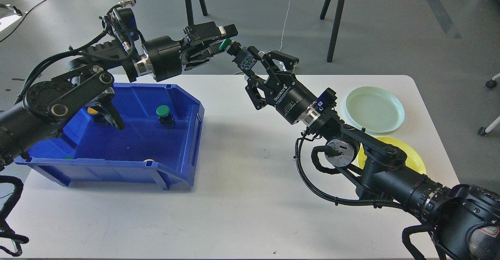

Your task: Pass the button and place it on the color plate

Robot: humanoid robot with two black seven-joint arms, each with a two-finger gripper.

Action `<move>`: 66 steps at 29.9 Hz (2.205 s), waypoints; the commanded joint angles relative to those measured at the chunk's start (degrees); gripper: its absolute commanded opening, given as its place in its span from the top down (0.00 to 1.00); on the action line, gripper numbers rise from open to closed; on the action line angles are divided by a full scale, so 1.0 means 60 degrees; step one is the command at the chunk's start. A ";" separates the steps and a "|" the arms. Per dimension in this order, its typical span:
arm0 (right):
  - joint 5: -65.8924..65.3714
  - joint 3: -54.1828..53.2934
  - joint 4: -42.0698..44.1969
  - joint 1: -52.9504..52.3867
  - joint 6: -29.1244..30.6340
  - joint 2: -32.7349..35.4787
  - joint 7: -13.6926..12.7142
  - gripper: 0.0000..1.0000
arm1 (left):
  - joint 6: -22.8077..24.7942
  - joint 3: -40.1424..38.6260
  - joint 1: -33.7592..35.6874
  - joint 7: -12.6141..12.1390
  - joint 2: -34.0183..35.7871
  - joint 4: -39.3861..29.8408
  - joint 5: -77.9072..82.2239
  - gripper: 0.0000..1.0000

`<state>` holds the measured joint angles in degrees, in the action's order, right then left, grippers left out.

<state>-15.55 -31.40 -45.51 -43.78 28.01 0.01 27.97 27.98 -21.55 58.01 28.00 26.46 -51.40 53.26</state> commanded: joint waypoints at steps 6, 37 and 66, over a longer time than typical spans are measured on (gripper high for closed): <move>0.0028 -0.0786 -0.0120 0.0119 -0.0001 -0.0001 0.0005 0.79 | 0.0003 0.0003 -0.0014 0.0000 -0.0002 0.0070 -0.0029 0.16; -0.1935 0.5701 0.6514 0.0105 -0.9335 0.1846 0.0005 0.80 | 0.0003 -0.0012 0.0044 0.0000 -0.0192 0.0671 -0.0439 0.09; -0.1788 0.6420 0.6603 0.0222 -0.9335 0.1215 0.0005 0.43 | 0.0003 -0.0012 0.0030 0.0000 -0.0192 0.0685 -0.0658 0.08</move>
<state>-26.35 7.13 -5.87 -42.48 -28.00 7.36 28.00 28.00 -21.71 58.27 28.00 25.31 -47.37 50.07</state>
